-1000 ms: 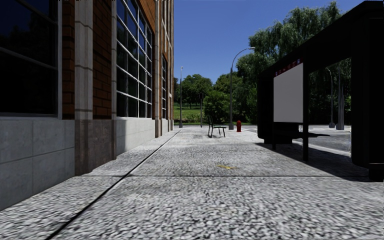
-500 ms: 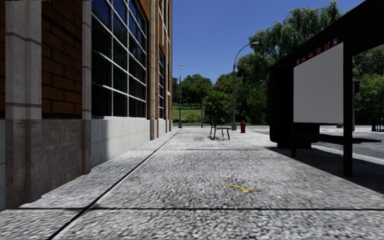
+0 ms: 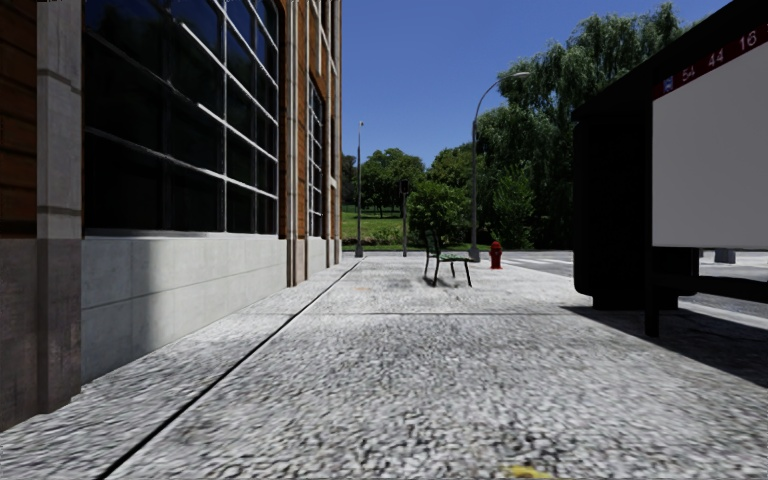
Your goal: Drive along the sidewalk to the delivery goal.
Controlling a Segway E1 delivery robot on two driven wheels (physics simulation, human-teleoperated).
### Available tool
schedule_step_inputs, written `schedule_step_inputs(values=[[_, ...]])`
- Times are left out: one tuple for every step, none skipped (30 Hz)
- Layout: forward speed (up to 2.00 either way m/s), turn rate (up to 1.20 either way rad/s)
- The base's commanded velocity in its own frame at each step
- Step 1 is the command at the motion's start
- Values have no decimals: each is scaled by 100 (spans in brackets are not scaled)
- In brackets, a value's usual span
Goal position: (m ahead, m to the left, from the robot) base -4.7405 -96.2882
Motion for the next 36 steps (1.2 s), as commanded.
schedule_step_inputs(values=[[200, 0], [200, 0], [200, 0], [200, 0], [200, 0], [200, 0], [200, 0], [200, 0], [200, 0], [200, 0], [200, 0], [200, 0], [200, 0], [200, 0], [200, 0], [200, 0], [200, 0], [200, 0], [200, 0], [200, 0], [200, 0], [200, 0], [200, 0], [200, 0], [200, 0], [200, 0], [200, 0], [200, 0], [200, 0], [200, 0], [200, 0], [200, 0], [200, 0], [200, 0], [200, 0], [200, 0]])
